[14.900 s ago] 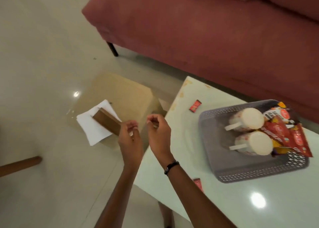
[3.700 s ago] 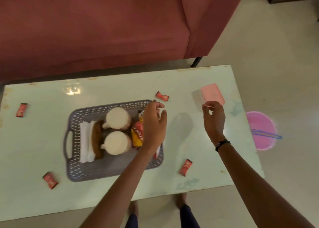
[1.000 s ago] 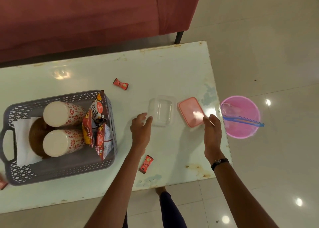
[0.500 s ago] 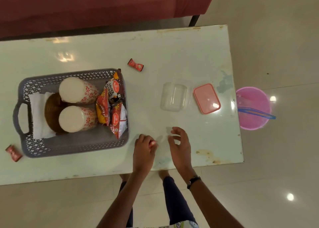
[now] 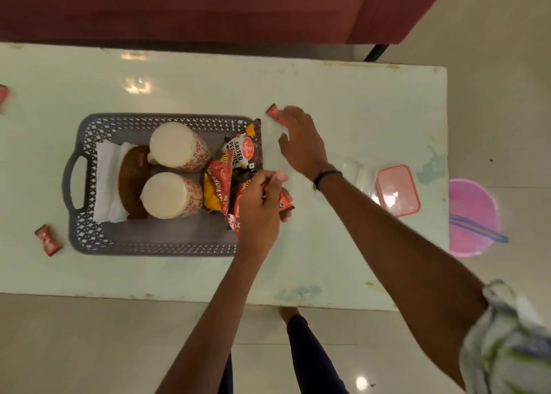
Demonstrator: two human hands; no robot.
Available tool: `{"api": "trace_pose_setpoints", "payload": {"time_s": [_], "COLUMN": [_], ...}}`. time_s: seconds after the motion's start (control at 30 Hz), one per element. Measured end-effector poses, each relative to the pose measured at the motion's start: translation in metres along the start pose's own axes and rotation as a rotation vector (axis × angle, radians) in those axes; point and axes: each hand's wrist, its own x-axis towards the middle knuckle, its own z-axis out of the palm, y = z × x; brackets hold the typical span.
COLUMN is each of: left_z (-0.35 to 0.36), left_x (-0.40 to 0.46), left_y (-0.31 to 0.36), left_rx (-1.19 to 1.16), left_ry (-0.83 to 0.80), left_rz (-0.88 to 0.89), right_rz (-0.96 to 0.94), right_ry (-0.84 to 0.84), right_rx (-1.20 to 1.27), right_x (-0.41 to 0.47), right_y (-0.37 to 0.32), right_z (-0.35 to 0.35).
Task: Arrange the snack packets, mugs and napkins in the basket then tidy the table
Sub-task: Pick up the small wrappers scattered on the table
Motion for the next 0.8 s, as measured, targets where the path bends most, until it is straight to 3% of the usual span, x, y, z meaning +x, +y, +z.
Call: {"api": "trace_pose_setpoints", "payload": {"time_s": [0.13, 0.27, 0.43, 0.53, 0.63, 0.8], "left_z": [-0.002, -0.006, -0.009, -0.010, 0.000, 0.051], "left_x": [0.018, 0.023, 0.015, 0.009, 0.007, 0.011], "left_y": [0.002, -0.001, -0.008, -0.010, -0.013, -0.011], "left_rx": [-0.016, -0.046, -0.010, 0.034, 0.112, 0.174], "left_ry": [-0.009, -0.011, -0.087, -0.159, -0.258, -0.293], "left_rz": [0.025, -0.018, -0.053, -0.021, 0.007, -0.020], "right_rz": [-0.097, -0.120, -0.094, 0.044, 0.225, 0.435], "right_ry": [-0.168, 0.003, -0.009, -0.003, 0.172, 0.395], "right_rx": [-0.246, -0.279, -0.274, -0.076, 0.174, 0.319], "right_x": [0.030, 0.007, -0.060, -0.105, -0.153, -0.184], "right_y": [0.011, 0.014, 0.010, 0.004, -0.005, 0.010], "right_z": [0.017, 0.037, 0.037, 0.026, -0.005, -0.047]}}
